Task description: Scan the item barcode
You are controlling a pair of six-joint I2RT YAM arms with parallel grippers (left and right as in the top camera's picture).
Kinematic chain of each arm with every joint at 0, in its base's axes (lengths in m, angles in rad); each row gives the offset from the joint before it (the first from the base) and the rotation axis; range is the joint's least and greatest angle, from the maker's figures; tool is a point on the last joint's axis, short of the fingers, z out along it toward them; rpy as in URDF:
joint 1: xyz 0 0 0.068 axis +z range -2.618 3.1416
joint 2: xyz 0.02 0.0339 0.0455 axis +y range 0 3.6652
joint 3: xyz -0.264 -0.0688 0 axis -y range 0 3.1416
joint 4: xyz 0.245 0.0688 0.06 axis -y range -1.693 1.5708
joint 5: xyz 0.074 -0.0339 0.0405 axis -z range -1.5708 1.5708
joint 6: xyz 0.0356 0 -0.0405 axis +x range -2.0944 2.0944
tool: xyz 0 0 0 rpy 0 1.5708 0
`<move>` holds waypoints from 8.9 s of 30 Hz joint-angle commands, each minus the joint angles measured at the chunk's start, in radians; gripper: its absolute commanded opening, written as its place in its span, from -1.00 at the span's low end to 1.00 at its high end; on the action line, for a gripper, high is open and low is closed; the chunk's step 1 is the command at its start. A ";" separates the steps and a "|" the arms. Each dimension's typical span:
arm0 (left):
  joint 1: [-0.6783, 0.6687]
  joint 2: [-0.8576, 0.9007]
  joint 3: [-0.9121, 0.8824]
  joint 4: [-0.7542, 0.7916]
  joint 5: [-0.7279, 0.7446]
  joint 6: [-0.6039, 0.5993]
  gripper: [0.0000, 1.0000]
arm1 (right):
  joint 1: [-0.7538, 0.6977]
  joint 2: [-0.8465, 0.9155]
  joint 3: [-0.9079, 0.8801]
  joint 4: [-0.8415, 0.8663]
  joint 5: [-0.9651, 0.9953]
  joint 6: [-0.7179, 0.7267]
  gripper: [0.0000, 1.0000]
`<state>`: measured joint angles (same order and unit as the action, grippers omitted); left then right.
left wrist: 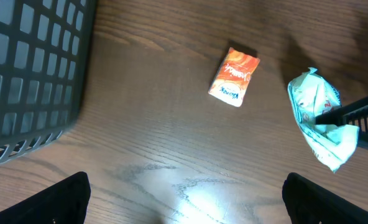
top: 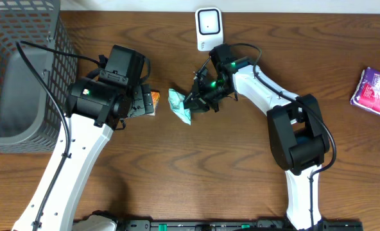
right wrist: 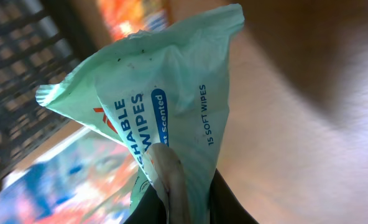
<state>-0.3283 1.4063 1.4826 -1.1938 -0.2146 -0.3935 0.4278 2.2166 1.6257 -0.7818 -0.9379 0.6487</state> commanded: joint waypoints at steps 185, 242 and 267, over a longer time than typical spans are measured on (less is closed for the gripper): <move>0.005 -0.005 0.008 -0.003 -0.002 -0.009 0.96 | -0.529 -0.283 0.102 -0.102 1.383 -0.556 -0.15; 0.005 -0.005 0.008 -0.003 -0.002 -0.009 0.96 | -0.771 -0.212 -0.291 0.197 1.174 -0.433 -0.98; 0.005 -0.005 0.008 -0.003 -0.002 -0.009 0.96 | -0.832 -0.198 -0.299 0.293 1.107 -0.433 -0.98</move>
<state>-0.3283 1.4063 1.4826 -1.1938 -0.2146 -0.3935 -0.4019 2.0037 1.3376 -0.4976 0.1848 0.2192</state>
